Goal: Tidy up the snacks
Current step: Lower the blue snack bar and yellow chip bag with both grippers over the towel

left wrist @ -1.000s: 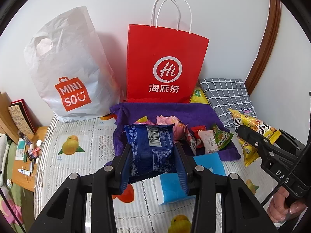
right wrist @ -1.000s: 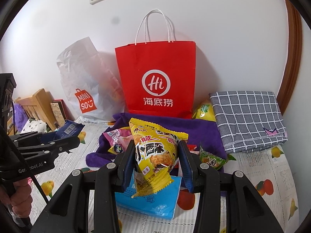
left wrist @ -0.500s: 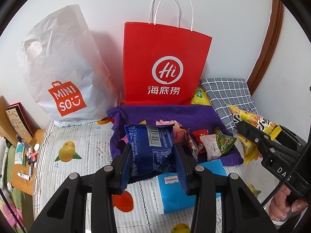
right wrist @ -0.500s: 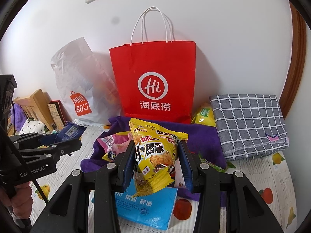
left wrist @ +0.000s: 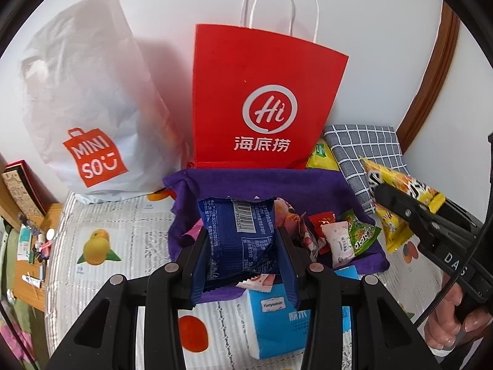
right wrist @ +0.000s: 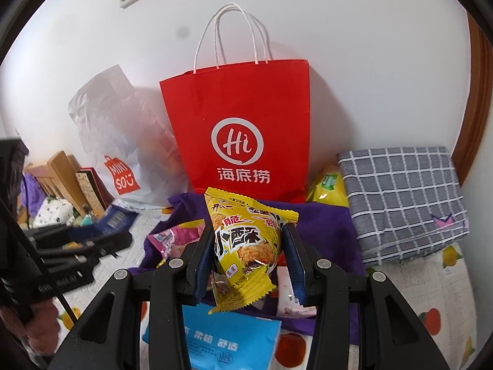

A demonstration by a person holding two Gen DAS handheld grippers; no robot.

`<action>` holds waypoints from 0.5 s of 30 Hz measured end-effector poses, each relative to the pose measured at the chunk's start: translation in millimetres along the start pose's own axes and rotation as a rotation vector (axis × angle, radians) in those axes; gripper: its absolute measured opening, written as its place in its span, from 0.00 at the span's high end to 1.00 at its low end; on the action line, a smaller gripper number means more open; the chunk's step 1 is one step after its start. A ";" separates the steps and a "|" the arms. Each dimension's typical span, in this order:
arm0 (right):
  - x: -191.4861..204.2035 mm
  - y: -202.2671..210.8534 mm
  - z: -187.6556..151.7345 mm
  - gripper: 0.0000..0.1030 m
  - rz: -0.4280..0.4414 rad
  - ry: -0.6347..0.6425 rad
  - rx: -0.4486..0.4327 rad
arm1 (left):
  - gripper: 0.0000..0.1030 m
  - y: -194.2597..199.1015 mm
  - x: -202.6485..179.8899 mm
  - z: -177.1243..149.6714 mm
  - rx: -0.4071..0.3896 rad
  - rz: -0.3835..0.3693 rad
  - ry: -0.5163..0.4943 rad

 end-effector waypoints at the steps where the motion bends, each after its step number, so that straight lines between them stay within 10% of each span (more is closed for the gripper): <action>1: -1.0 -3.1 0.6 0.59 -0.003 0.000 0.000 | 0.62 -1.8 -1.2 -0.1 0.002 -0.001 -0.002; 15: -26.6 -44.5 -16.6 0.59 -0.027 -0.002 0.070 | 0.62 -34.3 -2.6 4.7 0.027 0.000 -0.019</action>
Point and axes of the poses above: each gripper's, at about its wrist camera, not at the fingertips, and y roughly against the way its jaws point, x to its left, z to its top, the point moved 7 cm from there along -y, roughly the way its jaws point, and after that the axes turned 15 degrees about -x, right-handed, at the moved point
